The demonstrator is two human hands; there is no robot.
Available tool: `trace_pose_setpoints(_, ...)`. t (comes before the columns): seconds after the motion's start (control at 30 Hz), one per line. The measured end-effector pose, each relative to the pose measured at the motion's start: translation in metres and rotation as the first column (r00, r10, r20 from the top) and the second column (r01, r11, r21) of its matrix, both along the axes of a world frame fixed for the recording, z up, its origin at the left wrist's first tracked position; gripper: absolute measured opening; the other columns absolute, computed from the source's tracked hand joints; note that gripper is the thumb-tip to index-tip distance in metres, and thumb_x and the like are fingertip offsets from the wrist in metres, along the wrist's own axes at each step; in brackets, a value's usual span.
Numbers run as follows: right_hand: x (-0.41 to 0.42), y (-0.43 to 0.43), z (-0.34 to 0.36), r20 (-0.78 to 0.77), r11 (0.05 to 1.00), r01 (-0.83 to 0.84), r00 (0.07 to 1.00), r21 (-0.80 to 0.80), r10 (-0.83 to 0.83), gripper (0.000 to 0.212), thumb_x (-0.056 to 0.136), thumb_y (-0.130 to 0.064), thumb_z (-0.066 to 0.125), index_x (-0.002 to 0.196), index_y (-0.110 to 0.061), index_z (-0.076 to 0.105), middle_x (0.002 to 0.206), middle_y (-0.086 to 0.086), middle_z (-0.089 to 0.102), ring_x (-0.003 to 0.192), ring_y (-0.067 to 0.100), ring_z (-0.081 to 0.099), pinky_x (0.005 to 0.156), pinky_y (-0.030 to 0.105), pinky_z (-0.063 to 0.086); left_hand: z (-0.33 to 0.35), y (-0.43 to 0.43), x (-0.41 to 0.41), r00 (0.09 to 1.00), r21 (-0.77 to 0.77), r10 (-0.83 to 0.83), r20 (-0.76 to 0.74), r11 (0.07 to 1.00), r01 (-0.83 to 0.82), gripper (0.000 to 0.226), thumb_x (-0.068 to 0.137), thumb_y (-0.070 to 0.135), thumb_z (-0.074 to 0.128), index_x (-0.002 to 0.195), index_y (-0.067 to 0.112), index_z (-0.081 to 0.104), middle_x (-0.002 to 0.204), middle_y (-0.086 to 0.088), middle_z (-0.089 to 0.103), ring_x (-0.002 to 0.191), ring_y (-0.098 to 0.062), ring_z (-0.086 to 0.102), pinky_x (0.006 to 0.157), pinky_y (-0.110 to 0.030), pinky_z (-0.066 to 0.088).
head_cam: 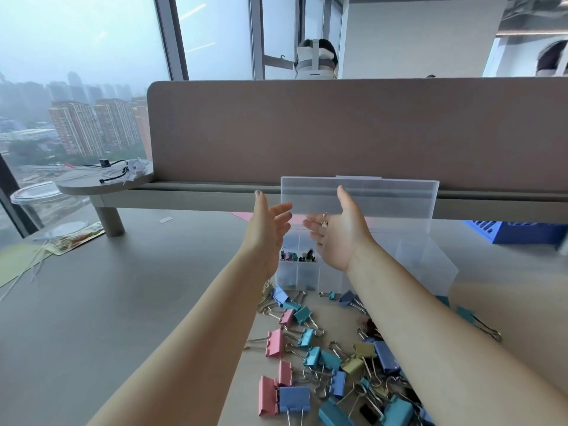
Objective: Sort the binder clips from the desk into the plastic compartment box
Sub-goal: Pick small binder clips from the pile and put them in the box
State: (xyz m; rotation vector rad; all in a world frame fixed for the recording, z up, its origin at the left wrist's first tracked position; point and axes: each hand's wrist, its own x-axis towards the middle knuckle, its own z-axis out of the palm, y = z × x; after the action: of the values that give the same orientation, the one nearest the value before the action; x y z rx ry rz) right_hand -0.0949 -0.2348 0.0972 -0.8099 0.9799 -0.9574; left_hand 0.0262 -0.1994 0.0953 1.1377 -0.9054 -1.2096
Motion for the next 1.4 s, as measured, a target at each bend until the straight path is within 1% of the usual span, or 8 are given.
trace_pose_setpoints(0.23, -0.003, 0.007, 0.004, -0.181, 0.992, -0.112, 0.978, -0.063, 0.099, 0.096, 0.087, -0.077, 0.018, 0.146, -0.004, 0.034, 0.159, 0.004, 0.02, 0.148, 0.021, 0.012, 0.121, 0.037, 0.009, 0.003, 0.019, 0.005, 0.999, 0.001, 0.04, 0.021, 0.999, -0.04, 0.066, 0.098, 0.057, 0.009, 0.116, 0.017, 0.058, 0.137, -0.008, 0.052, 0.13, -0.024, 0.045, 0.11, -0.037, 0.026)
trace_pose_setpoints(0.37, 0.0, 0.009, 0.004, -0.302, 0.983, -0.138, 0.949, -0.124, 0.095, 0.084, 0.09, -0.073, 0.017, 0.146, -0.015, 0.039, 0.156, 0.005, 0.029, 0.144, 0.027, 0.022, 0.12, 0.04, 0.015, 0.002, 0.026, 0.013, 0.998, 0.019, 0.059, 0.008, 0.998, -0.059, 0.066, 0.098, 0.057, 0.012, 0.113, 0.016, 0.062, 0.123, -0.004, 0.063, 0.117, -0.02, 0.055, 0.105, -0.035, 0.034)
trace_pose_setpoints(0.6, -0.007, 0.029, -0.004, -0.52, 0.898, -0.121, 0.844, -0.424, -0.132, 0.02, 0.097, -0.029, 0.051, 0.093, -0.015, 0.064, 0.093, 0.002, 0.066, 0.082, 0.016, 0.059, 0.078, 0.028, 0.045, -0.001, 0.047, 0.018, 0.973, 0.057, 0.085, 0.215, 0.993, -0.099, 0.021, 0.096, 0.029, 0.053, 0.108, 0.015, 0.063, 0.101, 0.0, 0.064, 0.091, -0.013, 0.058, 0.087, -0.028, 0.045)
trace_pose_setpoints(0.77, -0.04, 0.066, -0.013, -0.755, 0.747, -0.394, 0.619, -0.535, -0.214, 0.014, 0.094, -0.016, 0.057, 0.095, -0.01, 0.069, 0.083, -0.003, 0.066, 0.071, 0.009, 0.058, 0.068, 0.022, 0.045, -0.013, 0.066, 0.019, 0.764, -0.008, 0.023, 0.645, 1.0, -0.023, 0.004, 0.09, 0.016, 0.061, 0.09, 0.017, 0.065, 0.075, 0.005, 0.058, 0.061, -0.01, 0.047, 0.053, -0.014, 0.041)
trace_pose_setpoints(0.87, -0.057, 0.08, -0.026, -0.901, 0.737, -0.54, 0.371, -0.406, -0.225, 0.019, 0.095, -0.017, 0.055, 0.105, -0.018, 0.071, 0.102, -0.006, 0.069, 0.084, 0.011, 0.061, 0.079, 0.025, 0.045, -0.022, 0.077, 0.019, 0.478, 0.004, -0.033, 0.878, 0.998, 0.061, 0.006, 0.087, 0.019, 0.062, 0.086, 0.024, 0.065, 0.076, 0.01, 0.059, 0.068, -0.013, 0.053, 0.063, -0.021, 0.044)
trace_pose_setpoints(1.0, -0.06, 0.094, -0.038, -0.944, 0.735, -0.603, 0.285, -0.311, -0.165, 0.027, 0.098, -0.02, 0.051, 0.121, -0.022, 0.065, 0.124, -0.001, 0.063, 0.109, 0.015, 0.057, 0.089, 0.023, 0.039, -0.027, 0.09, 0.012, 0.363, 0.064, -0.11, 0.925, 0.989, 0.135, 0.012, 0.086, 0.018, 0.062, 0.083, 0.029, 0.063, 0.081, 0.01, 0.061, 0.076, -0.012, 0.056, 0.073, -0.025, 0.049)
trace_pose_setpoints(1.2, -0.051, 0.084, -0.05, -0.981, 0.72, -0.674, 0.041, -0.168, -0.19, 0.03, 0.098, -0.027, 0.044, 0.124, -0.03, 0.058, 0.124, 0.007, 0.051, 0.119, 0.03, 0.048, 0.099, 0.043, 0.042, -0.027, 0.097, 0.014, 0.327, 0.07, -0.119, 0.937, 0.985, 0.158, 0.014, 0.09, 0.016, 0.059, 0.089, 0.03, 0.063, 0.09, 0.009, 0.062, 0.084, -0.012, 0.059, 0.082, -0.027, 0.051)
trace_pose_setpoints(1.4, -0.046, 0.089, -0.048, -0.959, 0.683, -0.678, 0.134, -0.272, -0.249, 0.024, 0.088, -0.011, 0.06, 0.108, -0.022, 0.066, 0.114, 0.001, 0.063, 0.11, 0.018, 0.053, 0.093, 0.036, 0.046, -0.032, 0.095, 0.012, 0.332, 0.062, -0.134, 0.934, 0.974, 0.219, 0.011, 0.087, 0.017, 0.062, 0.092, 0.026, 0.066, 0.086, 0.011, 0.061, 0.079, -0.008, 0.058, 0.073, -0.019, 0.048)
